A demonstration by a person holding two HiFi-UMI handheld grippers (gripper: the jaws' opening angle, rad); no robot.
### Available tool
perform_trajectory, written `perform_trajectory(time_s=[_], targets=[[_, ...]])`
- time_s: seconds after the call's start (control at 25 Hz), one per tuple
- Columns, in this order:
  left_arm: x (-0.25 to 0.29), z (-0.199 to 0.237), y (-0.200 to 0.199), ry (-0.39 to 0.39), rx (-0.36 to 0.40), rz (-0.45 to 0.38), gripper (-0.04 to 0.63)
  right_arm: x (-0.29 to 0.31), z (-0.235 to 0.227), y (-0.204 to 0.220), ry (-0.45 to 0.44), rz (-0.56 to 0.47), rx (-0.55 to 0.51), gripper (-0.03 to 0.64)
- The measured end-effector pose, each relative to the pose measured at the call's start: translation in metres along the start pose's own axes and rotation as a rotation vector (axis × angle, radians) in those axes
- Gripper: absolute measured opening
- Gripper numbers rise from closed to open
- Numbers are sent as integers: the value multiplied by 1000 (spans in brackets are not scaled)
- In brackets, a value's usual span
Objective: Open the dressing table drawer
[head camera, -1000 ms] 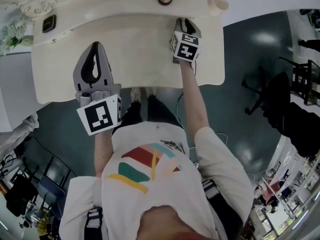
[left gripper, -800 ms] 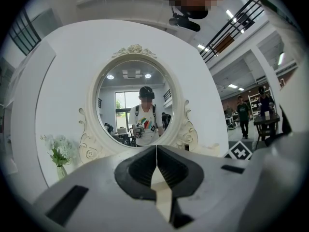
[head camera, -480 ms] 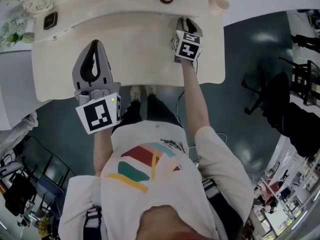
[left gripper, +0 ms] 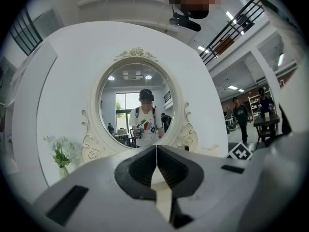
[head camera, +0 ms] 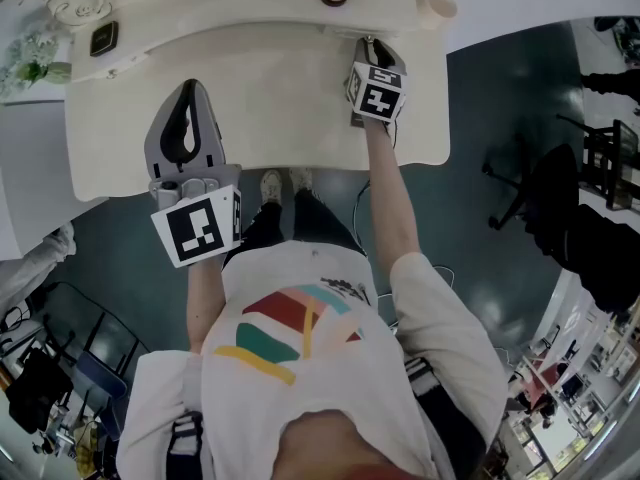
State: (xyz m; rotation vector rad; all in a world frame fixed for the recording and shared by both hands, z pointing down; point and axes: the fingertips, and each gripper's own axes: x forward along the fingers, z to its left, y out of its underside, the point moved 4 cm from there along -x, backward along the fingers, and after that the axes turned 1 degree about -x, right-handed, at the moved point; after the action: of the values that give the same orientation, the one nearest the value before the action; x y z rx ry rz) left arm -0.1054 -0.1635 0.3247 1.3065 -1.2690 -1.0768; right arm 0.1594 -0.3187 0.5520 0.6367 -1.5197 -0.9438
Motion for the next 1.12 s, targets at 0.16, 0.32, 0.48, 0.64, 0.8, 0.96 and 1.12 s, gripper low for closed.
perform_trajectory(time_s=[0.16, 0.32, 0.48, 0.64, 0.8, 0.96, 1.12], targets=[[-3, 0, -2, 1, 1, -2, 6, -4, 0, 2, -2, 2, 1, 84], [-5, 0, -4, 1, 3, -2, 6, -6, 1, 3, -4, 4, 0, 84], [-8, -2, -4, 3, 5, -3, 6, -8, 1, 4, -2, 5, 0, 84], [-10, 2, -1, 0, 4, -1, 6, -7, 4, 8, -3, 10, 1, 84], [-12, 4, 0, -6, 4, -1, 6, -7, 5, 10, -4, 12, 1, 84], [-14, 3, -3, -5, 6, -5, 6, -9, 3, 9, -6, 11, 0, 84], [-15, 5, -2, -5, 7, -4, 6, -9, 5, 10, -5, 12, -2, 84]])
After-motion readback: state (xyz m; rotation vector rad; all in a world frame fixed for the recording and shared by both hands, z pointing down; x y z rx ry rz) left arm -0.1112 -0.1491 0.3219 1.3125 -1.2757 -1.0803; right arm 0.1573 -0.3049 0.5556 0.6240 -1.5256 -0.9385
